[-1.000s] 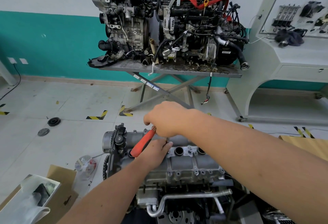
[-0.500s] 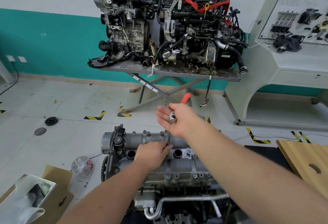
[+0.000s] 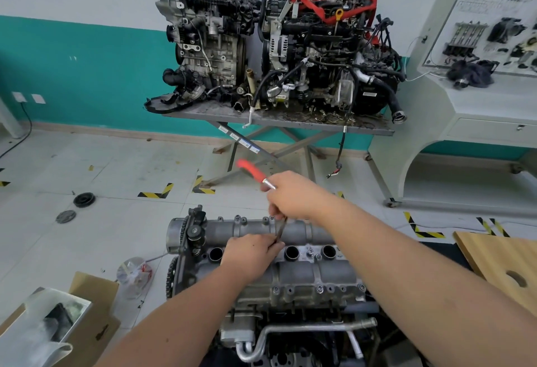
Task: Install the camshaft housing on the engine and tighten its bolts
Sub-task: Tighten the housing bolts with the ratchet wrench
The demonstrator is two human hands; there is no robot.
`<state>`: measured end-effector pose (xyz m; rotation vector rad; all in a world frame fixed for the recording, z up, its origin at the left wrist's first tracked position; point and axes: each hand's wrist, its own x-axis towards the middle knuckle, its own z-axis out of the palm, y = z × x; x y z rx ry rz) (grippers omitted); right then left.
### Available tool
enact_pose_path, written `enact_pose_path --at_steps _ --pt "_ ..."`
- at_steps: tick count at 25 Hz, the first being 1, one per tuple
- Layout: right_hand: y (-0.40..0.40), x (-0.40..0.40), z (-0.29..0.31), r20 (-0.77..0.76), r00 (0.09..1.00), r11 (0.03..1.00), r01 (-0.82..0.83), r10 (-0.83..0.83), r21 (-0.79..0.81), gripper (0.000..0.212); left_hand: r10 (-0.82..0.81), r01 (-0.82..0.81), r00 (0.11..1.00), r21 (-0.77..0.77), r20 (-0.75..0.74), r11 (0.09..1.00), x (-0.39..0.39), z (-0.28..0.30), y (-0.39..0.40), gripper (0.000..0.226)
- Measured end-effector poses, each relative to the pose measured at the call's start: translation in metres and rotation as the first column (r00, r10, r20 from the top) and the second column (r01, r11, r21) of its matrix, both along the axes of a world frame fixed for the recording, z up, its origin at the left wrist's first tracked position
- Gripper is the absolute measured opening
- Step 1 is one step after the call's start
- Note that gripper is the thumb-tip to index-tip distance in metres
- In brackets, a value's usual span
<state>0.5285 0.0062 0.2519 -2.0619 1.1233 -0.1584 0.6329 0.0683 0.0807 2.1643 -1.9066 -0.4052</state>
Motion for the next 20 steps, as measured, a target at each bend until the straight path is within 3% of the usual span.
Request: enact_pose_path --at_steps 1,2,3,5,6,8,9,10,11,13,16,17,18,19,20 --pt "0.000 -0.001 0.003 -0.208 0.959 0.945 -0.237 0.191 -0.225 0.015 0.002 -0.002 1.000 0.008 0.005 1.000 0.000 0.000 0.000 0.037" --pt "0.002 0.000 0.005 -0.354 0.883 0.842 -0.426 0.308 -0.330 0.013 0.002 -0.002 1.000 0.012 0.013 1.000 0.000 -0.001 -0.001 0.038" --pt "0.006 0.001 0.005 -0.404 0.831 0.777 -0.525 0.381 -0.347 0.012 -0.001 0.000 1.000 0.009 0.023 1.000 0.000 -0.001 -0.001 0.037" --pt "0.012 0.006 -0.002 -0.317 0.859 0.817 -0.493 0.403 -0.298 0.018 -0.009 0.010 0.999 -0.008 0.037 1.000 0.000 -0.003 0.001 0.034" --pt "0.013 0.009 -0.006 -0.221 0.921 0.885 -0.375 0.321 -0.275 0.020 -0.011 0.012 0.999 -0.014 0.037 1.000 0.000 -0.003 0.002 0.033" --pt "0.010 0.016 -0.017 0.085 0.995 0.994 0.068 -0.061 -0.081 0.018 -0.008 0.008 0.999 -0.026 0.032 1.000 0.001 -0.004 0.002 0.035" --pt "0.007 0.018 -0.021 0.218 0.927 0.950 0.282 -0.305 0.132 0.016 -0.003 0.004 1.000 -0.030 0.027 1.000 0.001 -0.003 0.001 0.036" --pt "0.003 0.018 -0.023 0.293 0.806 0.842 0.409 -0.514 0.351 0.013 -0.001 0.001 1.000 -0.033 0.019 0.999 0.000 -0.003 0.000 0.037" --pt "-0.002 0.016 -0.024 0.327 0.687 0.730 0.440 -0.649 0.524 0.010 0.001 0.000 1.000 -0.033 0.011 0.999 0.000 -0.002 0.000 0.037" --pt "-0.007 0.011 -0.022 0.361 0.515 0.571 0.337 -0.777 0.748 0.009 -0.001 0.001 1.000 -0.022 0.003 1.000 0.000 -0.002 -0.001 0.037" --pt "0.002 0.014 -0.025 0.386 0.396 0.488 0.201 -0.833 0.849 0.011 0.006 -0.006 1.000 -0.006 -0.005 1.000 0.001 -0.003 0.000 0.037" --pt "0.005 0.016 -0.026 0.389 0.425 0.512 0.227 -0.817 0.828 0.012 0.006 -0.006 1.000 -0.006 -0.012 1.000 0.001 -0.003 0.000 0.037" --pt "0.009 0.018 -0.026 0.396 0.527 0.596 0.287 -0.752 0.750 0.013 0.006 -0.006 1.000 -0.005 -0.016 1.000 0.000 -0.003 0.000 0.038" --pt "0.011 0.017 -0.024 0.385 0.695 0.745 0.329 -0.607 0.580 0.014 0.009 -0.009 1.000 -0.002 -0.018 1.000 0.000 -0.002 0.001 0.038" --pt "0.010 0.014 -0.021 0.315 0.872 0.911 0.284 -0.375 0.298 0.016 0.014 -0.013 1.000 0.002 -0.019 1.000 -0.001 -0.002 0.001 0.037"
